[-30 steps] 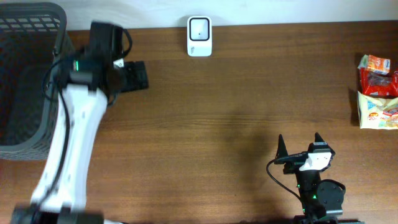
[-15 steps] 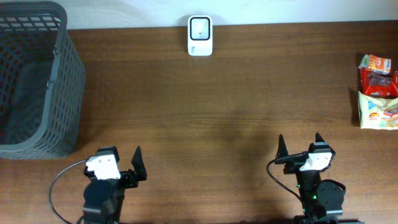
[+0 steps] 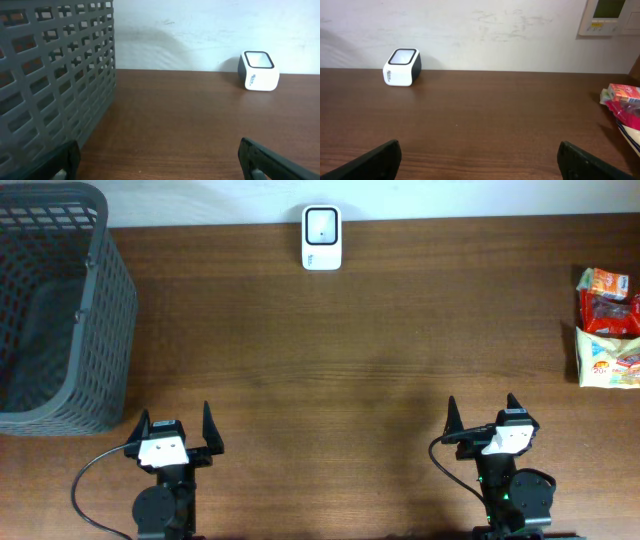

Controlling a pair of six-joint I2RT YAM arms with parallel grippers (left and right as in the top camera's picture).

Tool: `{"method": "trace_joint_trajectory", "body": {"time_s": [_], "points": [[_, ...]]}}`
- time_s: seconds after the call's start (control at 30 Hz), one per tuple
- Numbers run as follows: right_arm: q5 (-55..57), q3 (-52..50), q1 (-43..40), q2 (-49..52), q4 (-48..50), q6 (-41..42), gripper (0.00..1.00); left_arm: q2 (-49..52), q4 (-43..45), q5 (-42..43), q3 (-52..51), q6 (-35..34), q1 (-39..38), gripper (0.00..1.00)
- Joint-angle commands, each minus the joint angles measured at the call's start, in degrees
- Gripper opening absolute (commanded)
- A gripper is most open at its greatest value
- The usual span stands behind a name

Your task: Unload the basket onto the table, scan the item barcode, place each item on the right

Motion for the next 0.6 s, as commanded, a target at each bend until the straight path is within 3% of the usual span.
{"method": "trace_joint_trajectory", "body": {"time_s": [0.0,0.57], "points": [[0.5,-0.4,0.4,-0.4,-0.3,0.2,0.98,-0.5,-0.1,1.1,-0.5,1.4,0.3,0.99],[0.5,-0.4,0.4,-0.4,-0.3,0.2,0.98,-0.5,-0.1,1.5,-0.4,0.8,-0.1,0.99]]}}
